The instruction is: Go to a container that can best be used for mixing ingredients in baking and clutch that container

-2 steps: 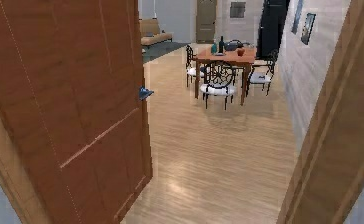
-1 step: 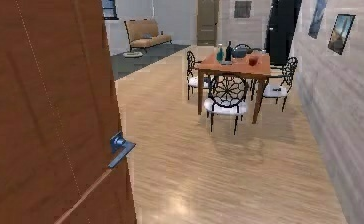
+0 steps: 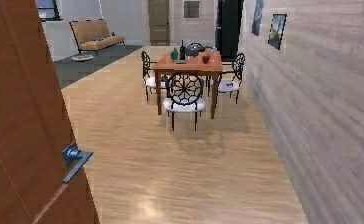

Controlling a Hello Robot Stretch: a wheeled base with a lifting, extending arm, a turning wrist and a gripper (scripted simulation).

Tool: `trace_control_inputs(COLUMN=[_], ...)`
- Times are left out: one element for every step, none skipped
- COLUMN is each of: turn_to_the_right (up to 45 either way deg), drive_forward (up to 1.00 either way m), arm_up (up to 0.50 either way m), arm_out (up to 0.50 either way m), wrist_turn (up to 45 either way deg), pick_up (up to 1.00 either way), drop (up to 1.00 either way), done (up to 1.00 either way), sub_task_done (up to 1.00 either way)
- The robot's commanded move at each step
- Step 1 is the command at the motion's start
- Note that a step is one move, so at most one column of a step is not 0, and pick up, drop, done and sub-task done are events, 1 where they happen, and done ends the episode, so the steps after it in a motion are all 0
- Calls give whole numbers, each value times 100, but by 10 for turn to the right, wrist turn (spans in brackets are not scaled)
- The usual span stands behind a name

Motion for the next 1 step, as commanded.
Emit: trace_control_inputs(turn_to_the_right=[0], drive_forward=[80], arm_up=[0], arm_out=[0], wrist_turn=[0], pick_up=[0], drop=[0], done=[0], sub_task_done=[0])
